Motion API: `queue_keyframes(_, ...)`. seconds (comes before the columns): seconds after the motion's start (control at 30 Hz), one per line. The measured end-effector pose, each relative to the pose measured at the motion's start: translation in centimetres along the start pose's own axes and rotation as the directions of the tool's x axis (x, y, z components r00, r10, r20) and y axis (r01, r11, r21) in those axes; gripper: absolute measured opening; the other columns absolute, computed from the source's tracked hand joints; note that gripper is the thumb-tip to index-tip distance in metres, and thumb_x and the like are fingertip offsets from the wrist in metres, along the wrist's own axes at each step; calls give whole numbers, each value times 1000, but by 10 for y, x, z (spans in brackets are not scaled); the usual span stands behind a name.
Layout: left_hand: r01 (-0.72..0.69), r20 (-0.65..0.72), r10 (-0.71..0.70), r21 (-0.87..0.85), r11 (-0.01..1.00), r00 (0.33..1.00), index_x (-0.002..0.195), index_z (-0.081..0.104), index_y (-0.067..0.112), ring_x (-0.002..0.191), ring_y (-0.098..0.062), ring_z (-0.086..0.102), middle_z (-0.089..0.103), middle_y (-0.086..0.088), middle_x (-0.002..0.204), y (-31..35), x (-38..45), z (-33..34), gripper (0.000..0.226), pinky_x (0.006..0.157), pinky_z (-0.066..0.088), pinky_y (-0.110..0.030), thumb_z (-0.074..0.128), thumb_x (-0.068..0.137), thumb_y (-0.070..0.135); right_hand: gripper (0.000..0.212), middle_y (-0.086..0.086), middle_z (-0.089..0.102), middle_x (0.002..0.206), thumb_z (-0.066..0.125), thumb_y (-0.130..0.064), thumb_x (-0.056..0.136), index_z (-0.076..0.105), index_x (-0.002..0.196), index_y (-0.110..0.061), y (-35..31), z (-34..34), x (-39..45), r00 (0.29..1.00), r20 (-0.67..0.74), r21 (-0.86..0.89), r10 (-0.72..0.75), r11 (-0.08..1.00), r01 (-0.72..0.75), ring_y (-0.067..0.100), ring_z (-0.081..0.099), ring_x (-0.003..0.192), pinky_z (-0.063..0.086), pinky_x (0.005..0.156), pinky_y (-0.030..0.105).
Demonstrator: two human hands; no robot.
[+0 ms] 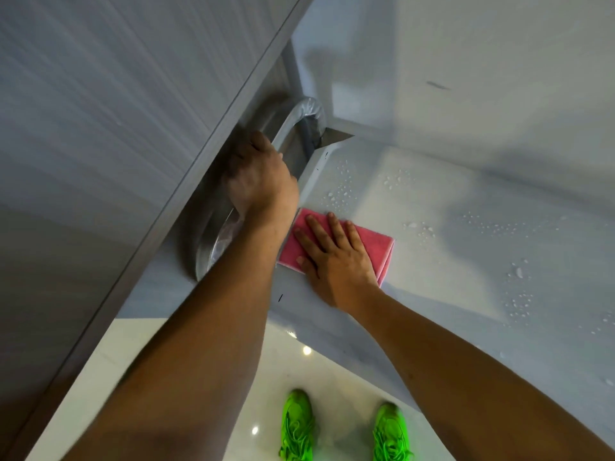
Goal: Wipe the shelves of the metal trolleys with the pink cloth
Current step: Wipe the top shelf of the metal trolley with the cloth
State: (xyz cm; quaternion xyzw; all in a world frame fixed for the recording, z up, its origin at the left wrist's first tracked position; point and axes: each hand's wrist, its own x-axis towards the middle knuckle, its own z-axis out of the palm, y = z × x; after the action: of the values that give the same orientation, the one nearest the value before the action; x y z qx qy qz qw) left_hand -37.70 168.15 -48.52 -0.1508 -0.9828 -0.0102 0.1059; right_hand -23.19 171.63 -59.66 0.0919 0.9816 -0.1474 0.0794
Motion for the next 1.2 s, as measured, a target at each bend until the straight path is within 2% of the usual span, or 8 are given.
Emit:
queue_keyframes(0.13, 6, -53, -4, 31, 999, 999, 134, 45, 0, 103, -35, 61, 60, -22, 119, -1, -5, 5, 46, 77, 46, -43, 50, 103, 32, 65, -3, -17, 170, 3, -60, 104, -16, 160, -34, 9, -1, 10, 1000, -5, -20, 17, 1000, -17, 29, -24, 153, -24, 118, 47)
queue_keyframes(0.4, -5, -97, 11, 63, 998, 995, 133, 45, 1, 100, -34, 62, 60, -19, 117, -1, -5, 11, 45, 76, 46, -43, 48, 104, 36, 65, -3, -12, 171, 4, -61, 104, -9, 162, -34, 37, -9, 45, 995, -69, -9, 78, 997, -79, 29, -21, 154, -18, 122, 49)
queue_keyframes(0.7, 13, -103, -4, 88, 996, 995, 127, 48, 5, 96, -33, 61, 60, -17, 113, -1, -3, 15, 40, 73, 46, -41, 47, 104, 37, 66, -6, -15, 170, 3, -65, 103, -12, 161, -37, 53, -12, 85, 958, -112, 54, 262, 965, -258, 24, -27, 150, -32, 108, 43)
queue_keyframes(0.93, 4, -152, 15, 122, 993, 988, 124, 50, 4, 89, -30, 63, 62, -16, 106, -2, -6, 16, 38, 68, 45, -38, 47, 103, 35, 66, -3, -14, 171, 8, -60, 103, -10, 161, -35, 85, -29, 117, 943, -137, 38, 305, 952, -302, 28, -20, 155, -26, 113, 46)
queue_keyframes(1.2, 19, -168, 3, 130, 991, 986, 123, 52, 6, 91, -29, 63, 62, -14, 107, -3, -6, 17, 36, 69, 45, -38, 47, 102, 36, 68, 0, -14, 171, 9, -60, 103, -10, 162, -33, 83, -32, 128, 956, -138, -21, 260, 964, -265, 31, -19, 155, -22, 115, 49)
